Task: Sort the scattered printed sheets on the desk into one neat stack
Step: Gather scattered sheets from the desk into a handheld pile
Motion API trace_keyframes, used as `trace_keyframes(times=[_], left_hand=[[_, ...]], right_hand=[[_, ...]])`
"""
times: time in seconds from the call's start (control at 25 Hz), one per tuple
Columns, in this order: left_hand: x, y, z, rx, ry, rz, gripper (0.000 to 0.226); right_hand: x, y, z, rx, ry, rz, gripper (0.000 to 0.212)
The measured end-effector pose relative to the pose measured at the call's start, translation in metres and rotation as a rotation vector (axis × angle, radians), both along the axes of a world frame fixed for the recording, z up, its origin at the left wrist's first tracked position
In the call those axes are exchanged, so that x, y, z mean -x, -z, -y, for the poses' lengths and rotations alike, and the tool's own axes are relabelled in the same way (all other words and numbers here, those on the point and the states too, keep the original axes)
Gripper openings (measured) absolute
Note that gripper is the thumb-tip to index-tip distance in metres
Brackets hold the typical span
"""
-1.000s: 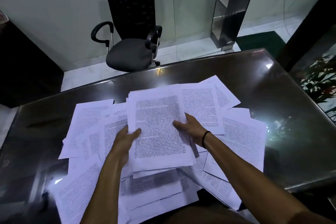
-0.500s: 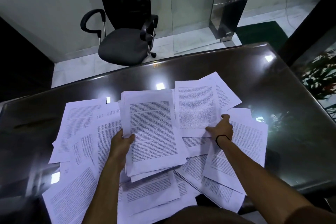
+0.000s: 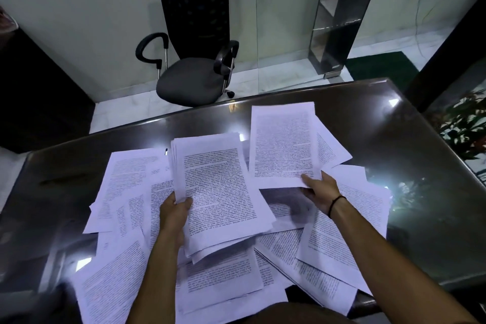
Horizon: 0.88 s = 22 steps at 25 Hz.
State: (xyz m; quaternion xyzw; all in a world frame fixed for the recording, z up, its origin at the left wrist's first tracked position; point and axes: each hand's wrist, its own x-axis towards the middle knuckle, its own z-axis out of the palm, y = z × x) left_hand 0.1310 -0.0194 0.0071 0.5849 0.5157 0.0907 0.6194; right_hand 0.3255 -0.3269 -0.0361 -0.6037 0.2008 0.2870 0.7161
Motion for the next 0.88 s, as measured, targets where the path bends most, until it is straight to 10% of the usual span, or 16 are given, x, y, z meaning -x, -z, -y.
trace_keyframes(times=[0.24, 0.48, 0.6, 0.88], left_hand=[[0.021, -0.011, -0.007, -0.141, -0.096, 0.009, 0.039], [0.004, -0.004, 0.002, 0.059, 0.051, 0.139, 0.039], [-0.003, 0.004, 0.016, 0.104, 0.157, 0.132, 0.035], [-0.043, 0.008, 0.058, 0.073, 0.27, 0.086, 0.033]], right_hand=[[0.023, -0.04, -0.033, -0.023, -0.206, 0.088, 0.023], [0.073, -0.04, -0.071, 0.54, -0.586, 0.408, 0.05], [0.065, -0.045, -0.05, 0.387, -0.518, 0.41, 0.068], [0.054, -0.038, 0.017, 0.215, -0.259, 0.324, 0.035]])
